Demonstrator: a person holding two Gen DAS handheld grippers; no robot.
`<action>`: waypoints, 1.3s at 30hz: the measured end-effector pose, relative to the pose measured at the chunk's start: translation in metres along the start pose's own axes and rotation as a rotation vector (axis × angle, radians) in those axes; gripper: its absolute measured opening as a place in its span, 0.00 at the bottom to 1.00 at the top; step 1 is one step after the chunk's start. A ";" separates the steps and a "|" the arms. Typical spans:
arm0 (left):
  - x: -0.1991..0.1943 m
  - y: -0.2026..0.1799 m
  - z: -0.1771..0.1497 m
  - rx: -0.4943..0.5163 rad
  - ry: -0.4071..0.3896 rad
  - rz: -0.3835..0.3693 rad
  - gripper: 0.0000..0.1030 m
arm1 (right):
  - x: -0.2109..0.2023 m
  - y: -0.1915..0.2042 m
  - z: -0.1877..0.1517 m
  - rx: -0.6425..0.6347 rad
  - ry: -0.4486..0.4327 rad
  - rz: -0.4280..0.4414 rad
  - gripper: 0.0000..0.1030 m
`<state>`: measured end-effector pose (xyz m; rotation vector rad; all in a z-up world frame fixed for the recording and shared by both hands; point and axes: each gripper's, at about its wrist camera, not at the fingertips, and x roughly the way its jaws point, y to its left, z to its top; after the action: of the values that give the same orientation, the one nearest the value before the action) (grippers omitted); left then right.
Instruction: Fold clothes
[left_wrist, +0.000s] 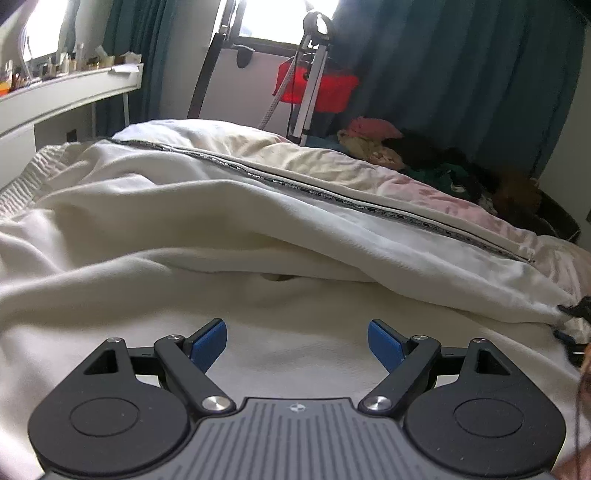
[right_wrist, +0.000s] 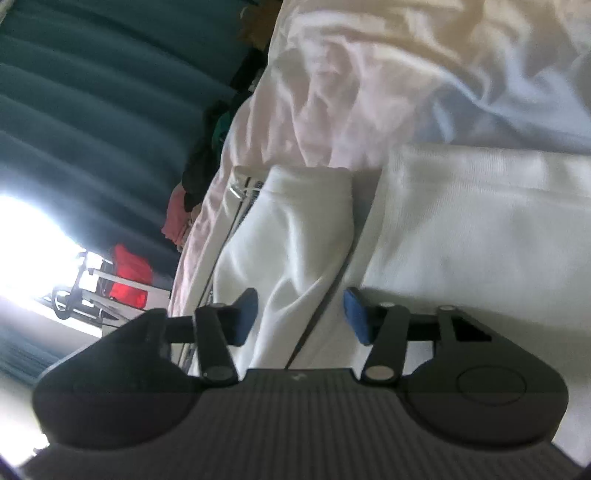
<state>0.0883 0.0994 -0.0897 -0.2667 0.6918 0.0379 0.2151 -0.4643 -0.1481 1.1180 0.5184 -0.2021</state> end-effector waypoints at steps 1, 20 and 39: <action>-0.002 -0.002 0.000 -0.006 -0.001 0.001 0.83 | 0.005 -0.001 0.002 -0.002 -0.007 -0.003 0.40; 0.004 -0.015 0.007 -0.033 -0.030 -0.019 0.83 | 0.005 -0.003 0.022 -0.213 -0.157 -0.094 0.07; -0.072 -0.006 0.001 0.035 -0.120 0.012 0.83 | -0.163 0.113 -0.104 -0.701 -0.148 0.123 0.82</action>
<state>0.0341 0.0974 -0.0423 -0.2253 0.5743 0.0527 0.0895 -0.3388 -0.0120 0.4430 0.3424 0.0111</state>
